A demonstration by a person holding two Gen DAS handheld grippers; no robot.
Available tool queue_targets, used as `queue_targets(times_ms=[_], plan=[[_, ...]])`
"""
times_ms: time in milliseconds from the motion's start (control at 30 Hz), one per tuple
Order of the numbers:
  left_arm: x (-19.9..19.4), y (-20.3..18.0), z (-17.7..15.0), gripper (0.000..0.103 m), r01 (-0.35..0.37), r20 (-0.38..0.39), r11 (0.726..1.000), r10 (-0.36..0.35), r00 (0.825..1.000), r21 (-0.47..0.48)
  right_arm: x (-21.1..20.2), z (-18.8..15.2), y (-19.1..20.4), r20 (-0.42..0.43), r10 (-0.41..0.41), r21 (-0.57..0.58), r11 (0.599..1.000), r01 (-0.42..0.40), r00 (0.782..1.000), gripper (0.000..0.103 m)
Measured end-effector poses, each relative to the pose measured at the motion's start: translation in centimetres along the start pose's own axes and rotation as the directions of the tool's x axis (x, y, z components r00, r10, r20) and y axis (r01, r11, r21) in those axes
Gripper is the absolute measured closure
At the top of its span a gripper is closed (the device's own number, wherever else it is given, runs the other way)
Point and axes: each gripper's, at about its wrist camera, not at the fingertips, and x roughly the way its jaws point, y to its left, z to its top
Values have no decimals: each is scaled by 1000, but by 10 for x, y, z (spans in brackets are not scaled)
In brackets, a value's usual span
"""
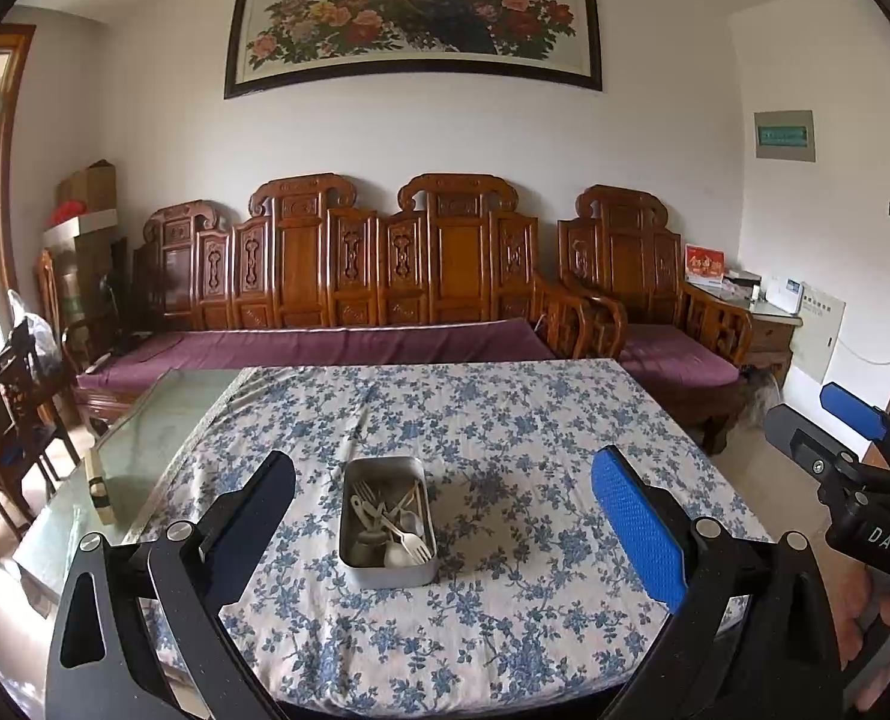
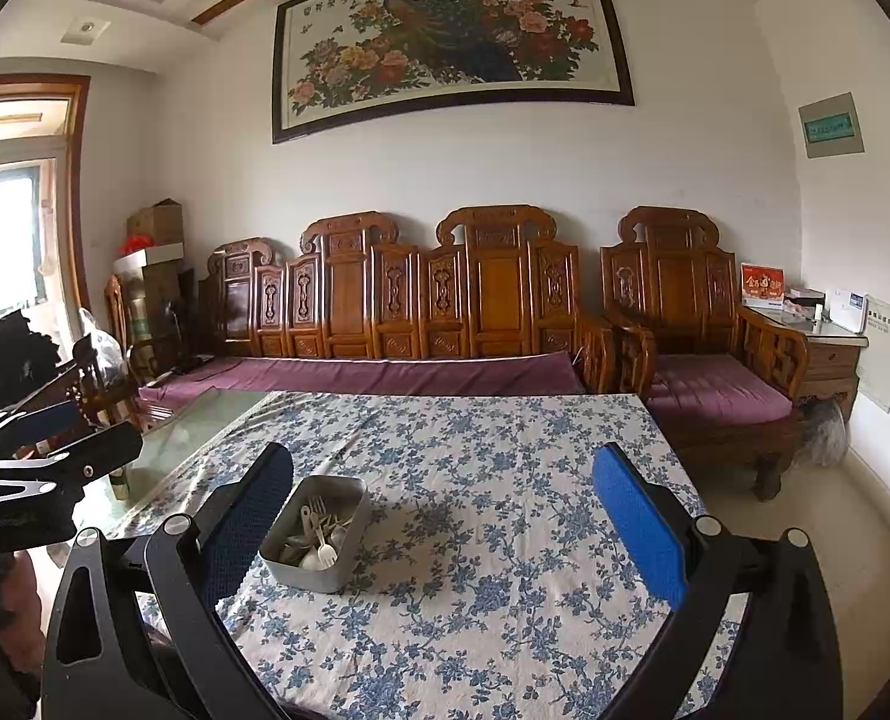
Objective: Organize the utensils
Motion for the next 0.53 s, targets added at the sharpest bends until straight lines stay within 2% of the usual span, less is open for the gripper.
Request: queue_targets(times_ms=[533], plan=[[3, 0, 1, 7, 8, -3, 1000, -8, 1000, 3, 0, 1, 2, 0, 4, -3, 1000, -4, 1000, 2]])
